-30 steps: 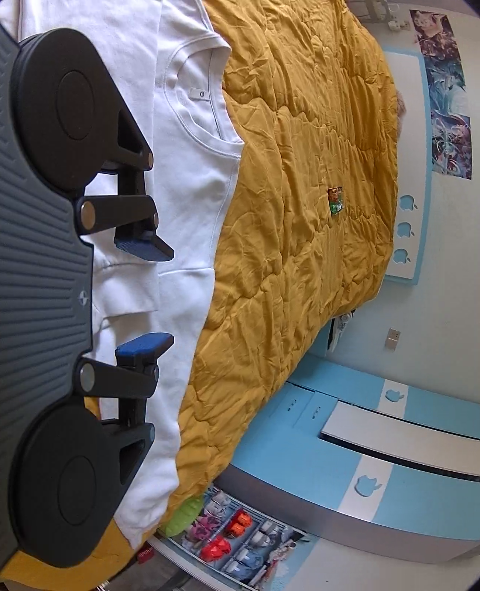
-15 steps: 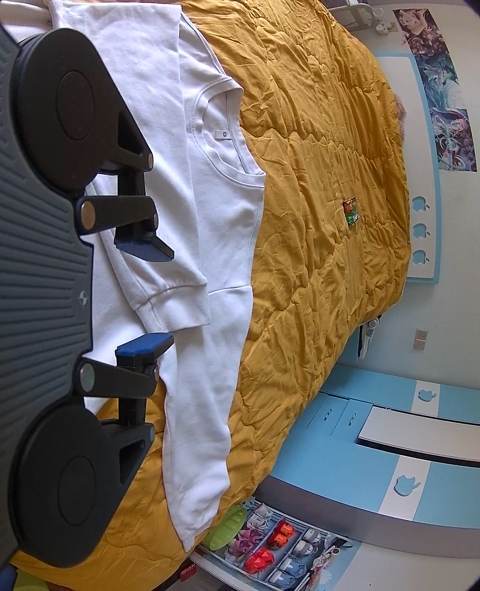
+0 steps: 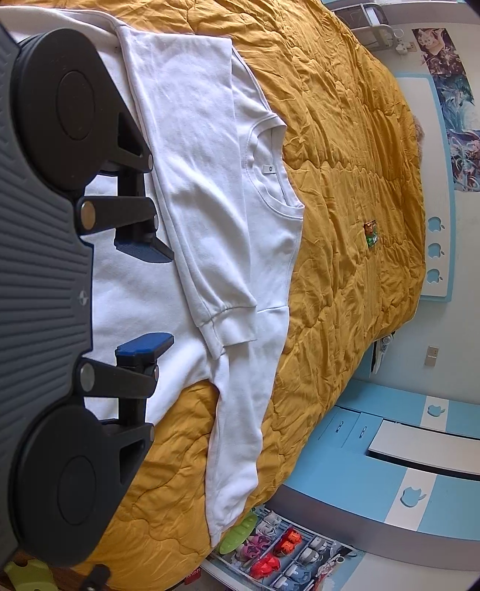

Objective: Fold small clothes
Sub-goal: 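Grasp the other sleeve cuff with the right gripper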

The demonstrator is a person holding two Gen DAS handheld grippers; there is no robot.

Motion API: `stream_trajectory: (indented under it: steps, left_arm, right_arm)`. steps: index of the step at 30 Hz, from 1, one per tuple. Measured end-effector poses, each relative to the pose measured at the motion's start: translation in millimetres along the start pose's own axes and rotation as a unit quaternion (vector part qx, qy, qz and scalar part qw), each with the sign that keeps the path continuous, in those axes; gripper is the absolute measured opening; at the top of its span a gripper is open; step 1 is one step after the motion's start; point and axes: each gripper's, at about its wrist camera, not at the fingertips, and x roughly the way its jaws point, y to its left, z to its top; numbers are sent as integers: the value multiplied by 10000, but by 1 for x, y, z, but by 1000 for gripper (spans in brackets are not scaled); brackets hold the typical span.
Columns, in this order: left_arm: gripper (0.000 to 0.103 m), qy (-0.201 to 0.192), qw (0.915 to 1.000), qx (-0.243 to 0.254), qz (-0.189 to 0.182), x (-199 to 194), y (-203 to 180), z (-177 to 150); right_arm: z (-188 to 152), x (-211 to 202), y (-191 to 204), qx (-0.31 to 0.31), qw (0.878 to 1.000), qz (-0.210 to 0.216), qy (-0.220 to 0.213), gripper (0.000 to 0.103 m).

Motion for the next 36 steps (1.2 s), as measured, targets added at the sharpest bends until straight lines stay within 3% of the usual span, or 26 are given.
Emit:
stream_trajectory:
  steps: [3,6,9,11,14,19,21,22,25,27,33,35,36]
  left_arm:
    - [52,43,10000,-37,-42,-11,11,-13]
    - [52,14,9997,-208,-139,-22,24,-21]
    - [52,-118,9992,-336,-168,-32,34,-27]
    - [52,-231,9989,-369,-179,-35,38,-32]
    - [52,-237,9988,-415,-45,-34,42,-38]
    - [52,25,9985,-528,116,-28,56,-51]
    - [52,103,9983,-517,240,-26,63,-57]
    - [52,129,9982,-495,325,-25,65,-58]
    - [52,162,9969,-530,559,-22,75,-57]
    - [52,198,9955,-615,687,-20,80,-53]
    - [52,312,9905,-942,957,-11,100,-49]
    - [52,386,9890,-974,1048,-8,103,-49]
    - [52,414,9886,-982,1063,-6,105,-50]
  right_arm:
    - [26,4,-18,423,9985,58,-332,82]
    - [61,17,-46,995,9938,383,-324,82]
    - [91,37,-81,1969,9744,1002,-407,82]
    - [106,57,-103,2673,9523,1332,-629,82]
    - [122,94,-128,3317,9308,1380,-668,77]
    - [131,154,-152,3869,9140,1111,-508,73]
    - [131,181,-159,3933,9124,1071,-369,72]
    - [131,191,-161,3934,9134,979,-362,66]
    - [129,213,-167,3980,9113,917,-514,58]
    - [129,225,-168,4068,9074,890,-562,57]
    - [147,261,-157,3540,9319,658,-435,54]
    - [150,272,-154,3404,9383,401,-458,42]
    - [152,275,-152,3353,9404,266,-496,30]
